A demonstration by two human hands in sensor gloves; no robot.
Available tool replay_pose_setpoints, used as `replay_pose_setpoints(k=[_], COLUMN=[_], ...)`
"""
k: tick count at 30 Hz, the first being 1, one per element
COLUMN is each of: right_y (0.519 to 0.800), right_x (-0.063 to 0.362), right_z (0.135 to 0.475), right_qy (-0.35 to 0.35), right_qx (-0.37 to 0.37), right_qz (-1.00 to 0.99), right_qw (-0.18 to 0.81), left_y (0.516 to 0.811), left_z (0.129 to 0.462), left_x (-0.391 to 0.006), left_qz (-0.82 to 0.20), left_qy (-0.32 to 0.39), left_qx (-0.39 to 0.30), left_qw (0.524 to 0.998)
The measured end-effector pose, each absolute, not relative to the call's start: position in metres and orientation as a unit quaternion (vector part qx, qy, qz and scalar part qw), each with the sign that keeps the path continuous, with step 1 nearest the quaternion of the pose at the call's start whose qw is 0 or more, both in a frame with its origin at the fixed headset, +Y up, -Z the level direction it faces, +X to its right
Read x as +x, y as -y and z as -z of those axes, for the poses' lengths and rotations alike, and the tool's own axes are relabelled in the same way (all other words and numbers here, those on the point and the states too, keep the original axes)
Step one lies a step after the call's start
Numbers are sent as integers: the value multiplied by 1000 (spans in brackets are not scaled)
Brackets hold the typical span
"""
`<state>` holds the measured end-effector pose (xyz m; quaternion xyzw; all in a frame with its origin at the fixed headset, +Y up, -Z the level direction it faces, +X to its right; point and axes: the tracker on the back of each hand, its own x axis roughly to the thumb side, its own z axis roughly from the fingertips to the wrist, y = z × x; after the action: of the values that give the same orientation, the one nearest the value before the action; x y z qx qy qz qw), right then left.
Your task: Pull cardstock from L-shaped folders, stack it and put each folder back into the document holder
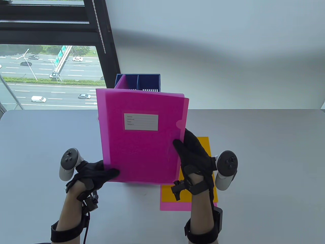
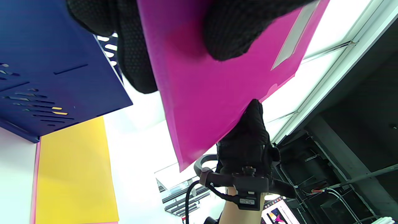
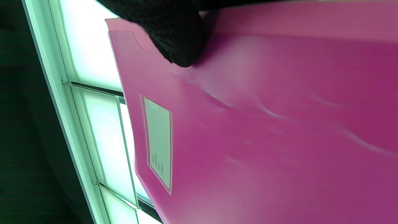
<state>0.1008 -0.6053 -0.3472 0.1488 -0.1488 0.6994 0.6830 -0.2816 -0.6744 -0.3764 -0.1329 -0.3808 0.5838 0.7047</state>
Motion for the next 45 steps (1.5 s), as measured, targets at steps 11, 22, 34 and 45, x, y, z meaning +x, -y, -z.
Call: replay_pose_setpoints(k=[11,22,34,45], right_y=[605,607,609,618], right_x=[106,98,97,107], right_z=[347,344,342,353], right_qy=[162,195,250,105], right_qx=[155,141,115,206], right_qz=[-714,-729,-758,-639], right_qw=[663,641,591,734], left_y=[677,674,675,670], left_z=[378,376,376,375], left_x=[-292,-279,-275,-281], left_qz=[-670,-693,-684,-679], left_qy=[395,385,385,373], left_qx=[-119,-94,-102,-55], left_qw=[618,602,612,630])
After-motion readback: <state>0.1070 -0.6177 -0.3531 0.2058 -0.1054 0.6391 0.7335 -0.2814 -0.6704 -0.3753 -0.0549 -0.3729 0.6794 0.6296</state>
